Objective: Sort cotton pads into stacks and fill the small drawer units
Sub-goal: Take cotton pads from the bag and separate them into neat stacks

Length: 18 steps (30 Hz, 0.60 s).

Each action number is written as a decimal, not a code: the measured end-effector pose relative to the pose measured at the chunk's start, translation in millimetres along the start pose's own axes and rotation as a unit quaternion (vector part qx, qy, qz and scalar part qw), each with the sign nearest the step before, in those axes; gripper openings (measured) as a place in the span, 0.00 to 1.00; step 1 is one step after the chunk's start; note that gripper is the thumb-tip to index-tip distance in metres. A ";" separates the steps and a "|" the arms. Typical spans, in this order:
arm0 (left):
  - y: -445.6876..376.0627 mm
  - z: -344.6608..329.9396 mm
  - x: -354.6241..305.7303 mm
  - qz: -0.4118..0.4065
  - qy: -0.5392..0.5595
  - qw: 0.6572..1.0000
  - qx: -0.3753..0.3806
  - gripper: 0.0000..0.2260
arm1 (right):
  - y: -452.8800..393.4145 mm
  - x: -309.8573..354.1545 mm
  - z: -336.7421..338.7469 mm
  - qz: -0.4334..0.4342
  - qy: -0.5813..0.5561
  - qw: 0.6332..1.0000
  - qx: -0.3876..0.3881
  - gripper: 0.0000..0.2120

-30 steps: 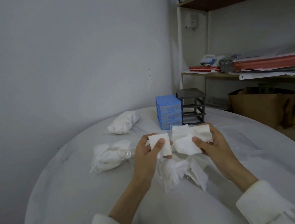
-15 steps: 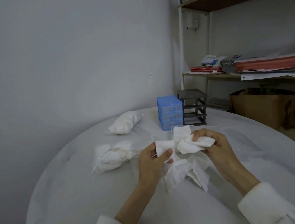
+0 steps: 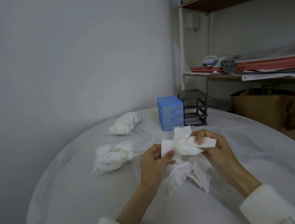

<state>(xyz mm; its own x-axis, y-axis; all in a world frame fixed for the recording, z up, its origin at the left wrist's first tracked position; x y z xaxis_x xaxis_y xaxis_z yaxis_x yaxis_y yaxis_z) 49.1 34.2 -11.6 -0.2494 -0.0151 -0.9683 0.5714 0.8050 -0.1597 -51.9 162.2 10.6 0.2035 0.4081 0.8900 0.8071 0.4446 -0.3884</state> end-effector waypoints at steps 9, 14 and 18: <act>2.6 -0.4 -3.5 -0.017 -0.011 0.999 0.034 0.02 | 0.3 -3.1 -4.4 -0.054 0.012 0.998 -0.004 0.15; 3.8 -1.3 -3.2 0.014 0.009 0.999 0.039 0.05 | 0.9 -2.3 -3.0 -0.039 0.037 0.998 -0.032 0.11; 3.5 0.4 -4.2 0.023 0.007 0.999 0.029 0.05 | 2.9 3.7 -5.2 -0.036 0.038 0.998 -0.034 0.12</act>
<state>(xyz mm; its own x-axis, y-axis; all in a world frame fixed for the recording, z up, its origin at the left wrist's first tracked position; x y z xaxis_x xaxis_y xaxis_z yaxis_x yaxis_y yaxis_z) 52.5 36.9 -8.2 -0.2325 0.0302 -0.9721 0.6274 0.7684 -0.1262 -46.0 160.9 14.0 0.1822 0.3145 0.9316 0.8564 0.4147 -0.3075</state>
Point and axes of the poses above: each hand's wrist, its own y-axis away from the middle knuckle, its own z-axis out of the back of the hand, x = y × z, the point moved 1 cm from there along -y, towards the middle knuckle, and after that the axes turned 13 degrees about -x, right-handed, at the moved point
